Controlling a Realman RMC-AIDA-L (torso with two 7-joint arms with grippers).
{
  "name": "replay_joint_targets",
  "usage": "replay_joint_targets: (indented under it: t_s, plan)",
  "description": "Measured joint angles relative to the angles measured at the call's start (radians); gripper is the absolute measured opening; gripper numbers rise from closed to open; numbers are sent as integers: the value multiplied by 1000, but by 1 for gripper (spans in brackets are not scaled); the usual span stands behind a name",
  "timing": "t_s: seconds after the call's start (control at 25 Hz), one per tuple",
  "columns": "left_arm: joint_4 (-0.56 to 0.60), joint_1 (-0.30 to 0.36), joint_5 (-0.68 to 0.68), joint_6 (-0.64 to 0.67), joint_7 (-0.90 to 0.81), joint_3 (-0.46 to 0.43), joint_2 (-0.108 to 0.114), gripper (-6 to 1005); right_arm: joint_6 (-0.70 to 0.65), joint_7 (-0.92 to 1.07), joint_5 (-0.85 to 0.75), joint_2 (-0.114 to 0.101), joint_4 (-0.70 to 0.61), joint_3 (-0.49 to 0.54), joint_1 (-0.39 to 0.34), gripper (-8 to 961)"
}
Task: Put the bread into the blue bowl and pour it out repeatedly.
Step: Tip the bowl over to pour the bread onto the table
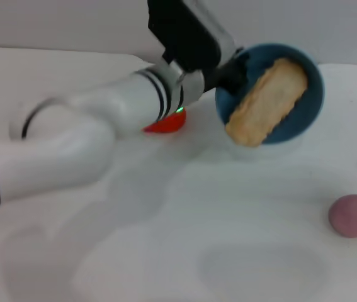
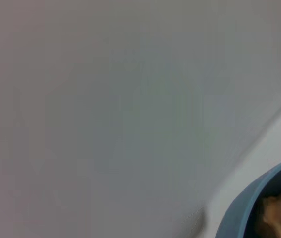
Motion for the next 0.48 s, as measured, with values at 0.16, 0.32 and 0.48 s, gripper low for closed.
replay_joint_targets:
  t_s: [0.16,0.32,0.48]
  plan:
    - [-128,14,32,-326,99,140,-6,13,1,0,0,0,13,1,-1,361]
    - [-185,17,27,-470,230,203,-6,12,1,0,0,-3,18,7,-2,360]
    - [-223,23,26,-577,322,242,-6,12,8,0,0,-3,21,8,-2,360]
